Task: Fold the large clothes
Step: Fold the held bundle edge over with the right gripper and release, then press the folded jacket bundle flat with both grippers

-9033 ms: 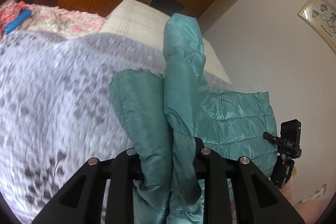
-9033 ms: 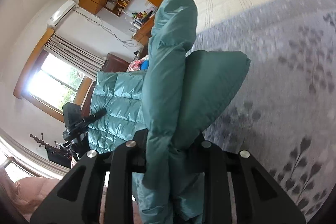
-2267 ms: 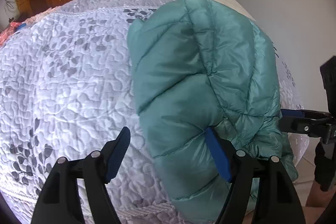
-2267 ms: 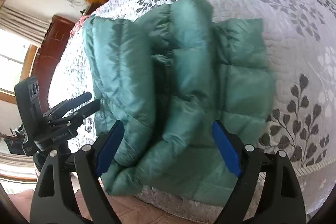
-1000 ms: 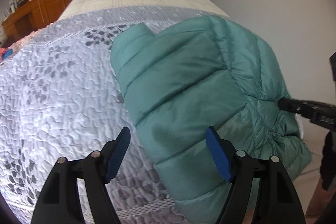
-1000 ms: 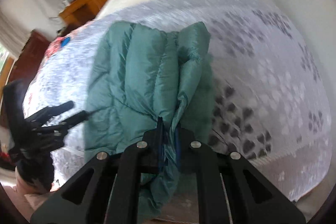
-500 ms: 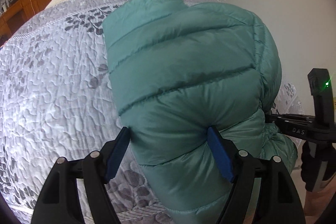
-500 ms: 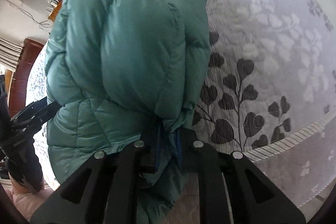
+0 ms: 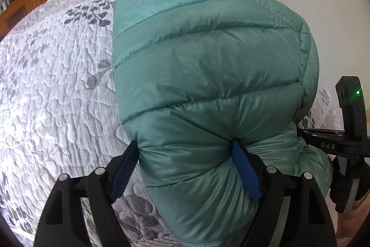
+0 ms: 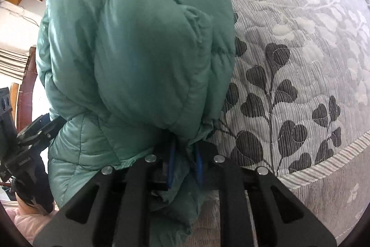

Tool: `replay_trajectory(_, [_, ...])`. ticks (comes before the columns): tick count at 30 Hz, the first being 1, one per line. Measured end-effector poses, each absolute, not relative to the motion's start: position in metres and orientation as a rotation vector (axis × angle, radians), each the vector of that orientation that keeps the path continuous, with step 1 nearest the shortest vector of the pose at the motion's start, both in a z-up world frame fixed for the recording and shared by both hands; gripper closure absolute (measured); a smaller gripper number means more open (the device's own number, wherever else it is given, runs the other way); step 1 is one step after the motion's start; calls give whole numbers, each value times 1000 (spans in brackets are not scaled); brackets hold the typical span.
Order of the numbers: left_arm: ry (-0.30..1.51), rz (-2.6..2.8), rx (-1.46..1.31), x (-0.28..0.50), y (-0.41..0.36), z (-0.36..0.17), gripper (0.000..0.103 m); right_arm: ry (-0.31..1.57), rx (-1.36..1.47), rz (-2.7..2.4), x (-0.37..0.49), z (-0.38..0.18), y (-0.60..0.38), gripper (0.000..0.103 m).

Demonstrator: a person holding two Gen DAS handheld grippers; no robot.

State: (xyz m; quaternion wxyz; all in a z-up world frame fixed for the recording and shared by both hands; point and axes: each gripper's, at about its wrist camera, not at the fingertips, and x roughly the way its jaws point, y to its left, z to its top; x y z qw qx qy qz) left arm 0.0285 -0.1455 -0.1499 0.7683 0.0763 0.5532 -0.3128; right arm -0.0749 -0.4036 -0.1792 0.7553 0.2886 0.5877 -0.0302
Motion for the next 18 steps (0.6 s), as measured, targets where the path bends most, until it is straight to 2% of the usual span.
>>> replay_trajectory(3, [1229, -672, 140, 35, -142, -144, 24, 1283, 614, -73, -72, -168, -409, 85])
replay_trajectory(7, [1152, -642, 161, 35, -133, -111, 26, 1246, 506, -125, -79, -128, -412, 69])
replay_trajectory(8, [1123, -640, 160, 35, -131, -100, 26, 1233, 478, -143, -81, -117, -412, 67])
replay_trajectory(14, [1028, -640, 163, 35, -134, -66, 26, 1084, 351, -110, -66, -45, -400, 67])
replay_trajectory(18, [1019, -650, 167, 41, -145, -65, 26, 1035, 283, -2, -38, -29, -378, 67])
